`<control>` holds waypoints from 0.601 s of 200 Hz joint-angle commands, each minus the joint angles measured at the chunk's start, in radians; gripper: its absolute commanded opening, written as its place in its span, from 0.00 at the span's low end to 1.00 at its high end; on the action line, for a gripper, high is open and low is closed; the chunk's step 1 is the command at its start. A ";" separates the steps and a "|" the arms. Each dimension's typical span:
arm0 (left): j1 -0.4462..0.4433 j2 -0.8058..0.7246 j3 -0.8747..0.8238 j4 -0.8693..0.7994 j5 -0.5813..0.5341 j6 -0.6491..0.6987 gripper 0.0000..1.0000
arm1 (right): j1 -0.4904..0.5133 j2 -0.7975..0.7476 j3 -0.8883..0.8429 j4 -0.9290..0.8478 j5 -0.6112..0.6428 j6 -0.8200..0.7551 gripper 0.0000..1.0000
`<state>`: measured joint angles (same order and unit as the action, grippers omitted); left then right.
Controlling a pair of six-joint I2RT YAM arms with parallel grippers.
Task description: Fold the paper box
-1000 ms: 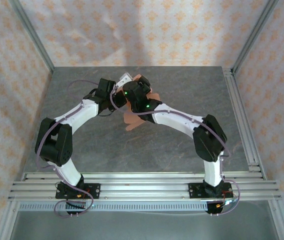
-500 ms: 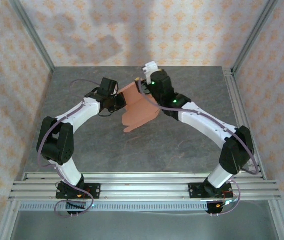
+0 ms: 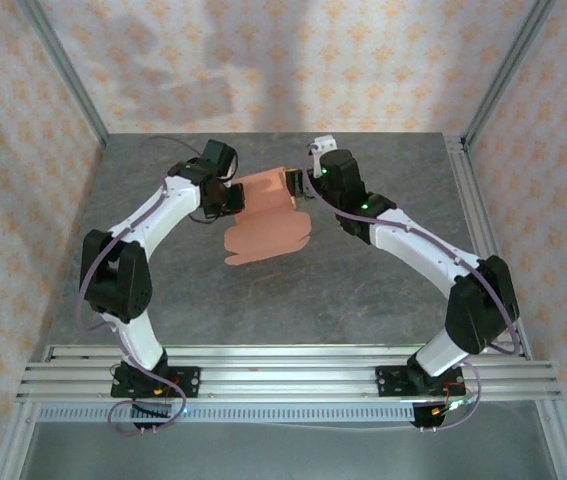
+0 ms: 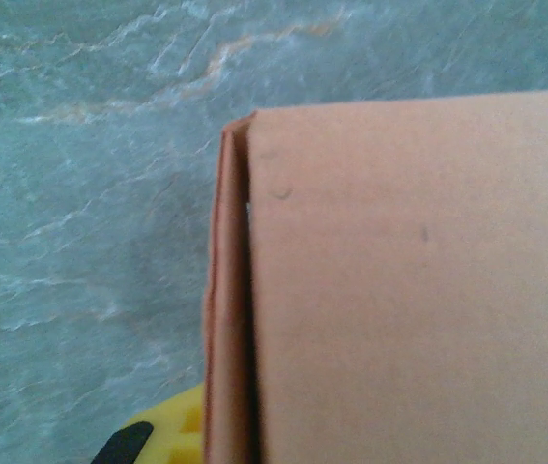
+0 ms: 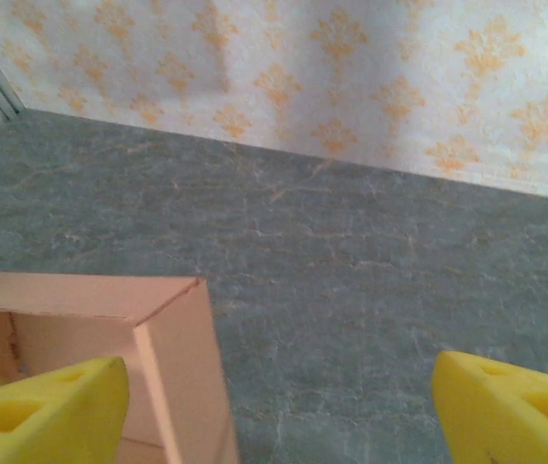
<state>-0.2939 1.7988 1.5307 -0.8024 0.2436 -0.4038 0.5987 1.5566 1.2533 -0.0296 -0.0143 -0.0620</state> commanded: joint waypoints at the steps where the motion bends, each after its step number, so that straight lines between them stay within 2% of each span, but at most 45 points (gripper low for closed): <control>1: 0.001 0.079 0.102 -0.266 -0.031 0.172 0.00 | -0.018 -0.056 -0.029 0.004 -0.024 0.034 0.81; 33: 0.002 0.183 0.166 -0.433 -0.059 0.263 0.00 | -0.020 -0.069 -0.070 0.022 0.001 0.015 0.81; 88: 0.002 0.275 0.234 -0.680 -0.240 0.316 0.00 | -0.031 -0.075 -0.109 0.034 0.014 -0.005 0.81; 120: 0.003 0.336 0.233 -0.738 -0.270 0.339 0.00 | -0.044 -0.075 -0.127 0.054 0.010 -0.006 0.81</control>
<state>-0.2939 2.0827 1.7424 -1.4033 0.0479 -0.1112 0.5686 1.5116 1.1423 -0.0196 -0.0189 -0.0563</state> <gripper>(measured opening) 0.061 0.807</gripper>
